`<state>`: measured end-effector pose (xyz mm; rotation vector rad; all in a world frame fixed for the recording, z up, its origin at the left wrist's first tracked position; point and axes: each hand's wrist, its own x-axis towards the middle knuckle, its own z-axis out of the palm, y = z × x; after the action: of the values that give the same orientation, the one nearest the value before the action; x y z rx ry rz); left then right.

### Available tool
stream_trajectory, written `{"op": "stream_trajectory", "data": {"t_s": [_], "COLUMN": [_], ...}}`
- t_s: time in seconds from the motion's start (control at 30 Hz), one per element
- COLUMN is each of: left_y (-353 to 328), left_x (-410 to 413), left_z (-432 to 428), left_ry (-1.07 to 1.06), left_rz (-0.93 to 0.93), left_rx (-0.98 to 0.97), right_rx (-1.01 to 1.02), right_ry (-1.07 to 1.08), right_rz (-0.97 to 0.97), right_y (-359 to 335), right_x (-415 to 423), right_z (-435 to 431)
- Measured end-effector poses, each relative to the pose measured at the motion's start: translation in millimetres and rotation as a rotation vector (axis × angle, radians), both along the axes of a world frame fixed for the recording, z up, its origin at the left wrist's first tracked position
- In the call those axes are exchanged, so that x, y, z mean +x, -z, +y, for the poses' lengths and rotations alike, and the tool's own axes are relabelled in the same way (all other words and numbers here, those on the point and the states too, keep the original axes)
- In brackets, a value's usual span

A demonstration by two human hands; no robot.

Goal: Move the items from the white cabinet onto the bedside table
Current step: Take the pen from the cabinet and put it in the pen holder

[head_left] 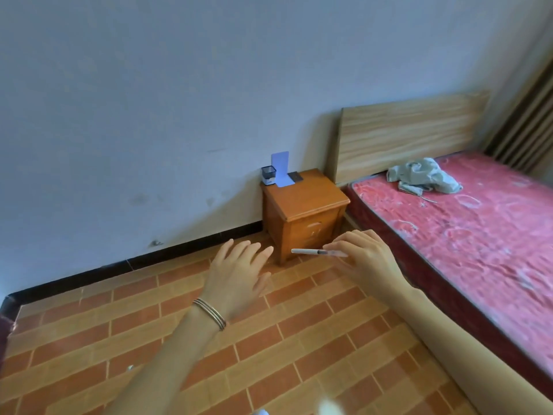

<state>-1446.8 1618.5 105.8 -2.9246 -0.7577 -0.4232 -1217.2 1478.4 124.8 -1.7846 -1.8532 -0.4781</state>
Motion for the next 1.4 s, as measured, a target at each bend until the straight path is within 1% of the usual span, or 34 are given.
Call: {"op": "stream_trajectory", "data": {"t_s": [0.13,0.3,0.47,0.63,0.8,0.97,1.03,1.13,1.33,1.4], "left_y": [-14.6,-26.2,0.2,25.9,23.4,11.8,11.5,21.6,67.6,75.2], "left_x": [33.9,74.6,111.2,166.6,234.2,292.1,307.6,326.5,359.9,369.8], "left_z": [76.0,147.7,203.5,268.1,351.5,426.6,453.5,495.8,596.9,616.9], "left_ry": [0.042,0.056,0.045,0.018,0.007,-0.013,-0.005,0.004,0.087,0.121], "left_rz": [-0.049,-0.083,-0.030,0.037,0.068,0.015,0.000,0.035,0.093,0.078], "left_rx": [0.031,0.038,0.003,-0.039,-0.028,-0.012,-0.016,-0.034,-0.104,-0.100], "right_rx": [0.057,0.052,-0.006,-0.027,-0.032,-0.105,-0.112,-0.118,-0.201,-0.226], "right_ry": [0.039,0.025,0.029,0.018,0.034,0.030,0.037,0.046,0.147,0.177], "right_rz": [0.035,0.036,0.045,0.022,0.053,0.043,0.060,0.087,0.180,0.198], "right_y": [-21.6,-30.7,-6.9,16.1,15.5,19.1,22.0,33.6,84.0,94.8], "right_x": [29.5,65.6,107.7,170.4,249.3,314.1,329.9,348.4,379.8,382.8], "right_z": [60.5,125.4,186.4,256.9,344.0,429.7,459.8,504.5,594.8,612.3]}}
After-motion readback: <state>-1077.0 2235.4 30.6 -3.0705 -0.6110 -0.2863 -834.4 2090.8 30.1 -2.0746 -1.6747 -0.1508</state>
